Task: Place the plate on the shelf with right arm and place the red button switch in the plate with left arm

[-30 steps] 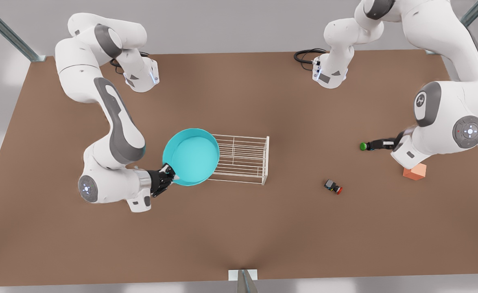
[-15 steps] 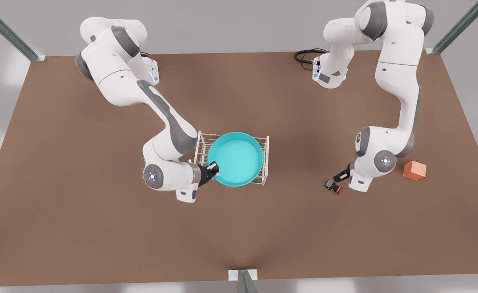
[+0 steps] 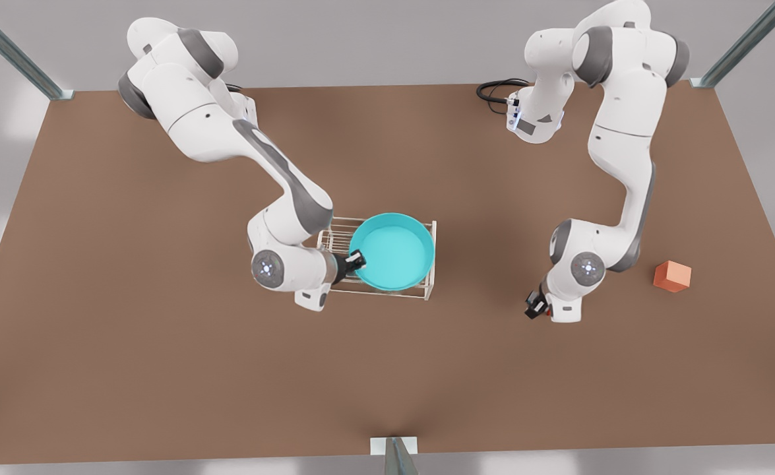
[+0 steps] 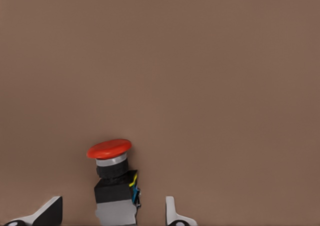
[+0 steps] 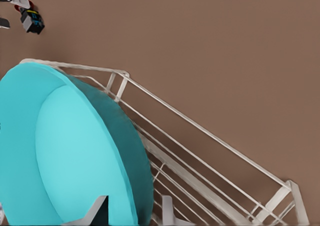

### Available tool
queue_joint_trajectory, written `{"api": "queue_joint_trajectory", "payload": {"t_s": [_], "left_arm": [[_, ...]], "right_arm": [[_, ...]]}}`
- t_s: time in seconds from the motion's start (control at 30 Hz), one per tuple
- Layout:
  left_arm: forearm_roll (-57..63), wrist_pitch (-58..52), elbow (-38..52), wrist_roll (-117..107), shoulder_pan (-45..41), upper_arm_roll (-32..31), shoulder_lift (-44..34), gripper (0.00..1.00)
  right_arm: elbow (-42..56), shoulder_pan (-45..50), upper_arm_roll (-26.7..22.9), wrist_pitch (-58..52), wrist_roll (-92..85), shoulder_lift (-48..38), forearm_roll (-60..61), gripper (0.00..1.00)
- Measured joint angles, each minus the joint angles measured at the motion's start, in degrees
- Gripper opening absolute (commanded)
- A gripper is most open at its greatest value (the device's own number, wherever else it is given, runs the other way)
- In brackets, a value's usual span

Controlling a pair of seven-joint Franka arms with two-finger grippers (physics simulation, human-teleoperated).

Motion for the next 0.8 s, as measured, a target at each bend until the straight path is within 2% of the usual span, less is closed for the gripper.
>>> {"api": "queue_joint_trajectory", "payload": {"t_s": [0.2,0.3,0.4,0.47,0.5,0.53,0.57,0.63,0.73,0.8], "left_arm": [[0.7,0.6,0.3,-4.3,-0.4,0.0,1.7,1.0],[1.6,0.9,0.3,-6.0,-0.3,0.3,2.4,1.0],[2.0,1.1,0.3,-7.4,-0.3,0.4,2.9,1.0],[2.1,1.5,0.3,-8.2,-0.3,0.4,3.2,1.0],[2.1,1.7,0.3,-8.6,-0.3,0.4,3.3,0.89],[2.1,1.9,0.3,-9.0,-0.3,0.4,3.3,0.72],[2.1,2.0,0.3,-9.3,-0.3,0.4,3.2,0.61],[2.0,2.2,0.3,-10.0,-0.3,0.5,3.0,0.43],[2.1,2.3,0.3,-11.0,-0.3,0.6,2.8,0.33],[2.0,2.3,0.4,-11.7,-0.3,0.6,2.0,0.31]], "right_arm": [[1.8,-2.7,0.4,-0.6,2.2,-2.8,-0.3,1.0],[2.6,-9.4,-0.1,-5.0,2.5,-6.4,-3.8,1.0],[4.0,-21.4,-0.4,-12.7,1.5,-7.2,-15.6,1.0],[8.0,-23.6,-1.0,-19.0,0.5,-7.5,-24.9,1.0],[9.2,-23.5,-2.5,-21.8,-0.2,-10.0,-27.8,1.0],[8.9,-21.0,-6.1,-24.3,-0.9,-15.1,-29.5,1.0],[8.0,-18.8,-9.3,-26.6,-1.5,-20.3,-29.7,1.0],[5.9,-17.3,-12.2,-30.2,-2.6,-26.6,-28.8,1.0],[4.2,-17.1,-13.2,-33.7,-4.0,-29.6,-27.7,1.0],[2.7,-17.1,-13.4,-35.2,-4.8,-30.9,-27.2,1.0]]}}
